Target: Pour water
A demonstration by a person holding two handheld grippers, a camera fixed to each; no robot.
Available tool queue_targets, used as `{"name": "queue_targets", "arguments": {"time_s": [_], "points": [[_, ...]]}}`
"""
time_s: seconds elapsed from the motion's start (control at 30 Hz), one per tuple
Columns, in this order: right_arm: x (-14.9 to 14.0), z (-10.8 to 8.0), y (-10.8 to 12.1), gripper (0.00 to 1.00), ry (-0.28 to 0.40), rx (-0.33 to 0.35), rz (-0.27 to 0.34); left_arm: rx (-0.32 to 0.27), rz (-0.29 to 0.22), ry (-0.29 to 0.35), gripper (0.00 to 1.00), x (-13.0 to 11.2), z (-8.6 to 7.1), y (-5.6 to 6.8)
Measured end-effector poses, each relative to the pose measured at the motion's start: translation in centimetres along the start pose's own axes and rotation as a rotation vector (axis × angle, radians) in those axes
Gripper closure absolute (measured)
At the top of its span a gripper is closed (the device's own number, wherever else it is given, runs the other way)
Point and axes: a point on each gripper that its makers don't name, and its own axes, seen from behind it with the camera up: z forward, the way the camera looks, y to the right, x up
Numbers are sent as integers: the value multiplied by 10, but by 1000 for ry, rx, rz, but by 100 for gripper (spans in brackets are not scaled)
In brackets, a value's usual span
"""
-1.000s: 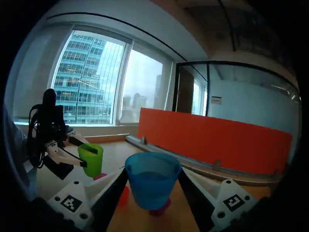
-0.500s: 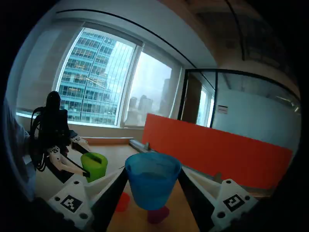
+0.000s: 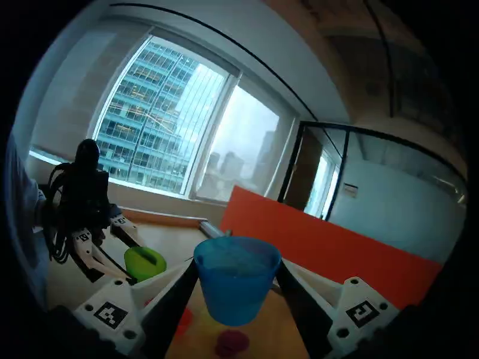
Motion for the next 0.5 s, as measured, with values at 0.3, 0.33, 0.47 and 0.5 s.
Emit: {"name": "queue_targets", "arguments": {"time_s": [0.3, 0.33, 0.47, 0.5], "points": [[22, 7, -3, 9, 24, 21, -73, -9, 1, 2, 15, 2, 3, 4], [24, 8, -4, 9, 25, 23, -81, -9, 1, 2, 14, 2, 3, 4], [30, 13, -5, 9, 26, 30, -112, -11, 1, 1, 15, 2, 4, 5], [31, 15, -6, 9, 26, 31, -123, -12, 1, 1, 15, 2, 4, 5]]}}
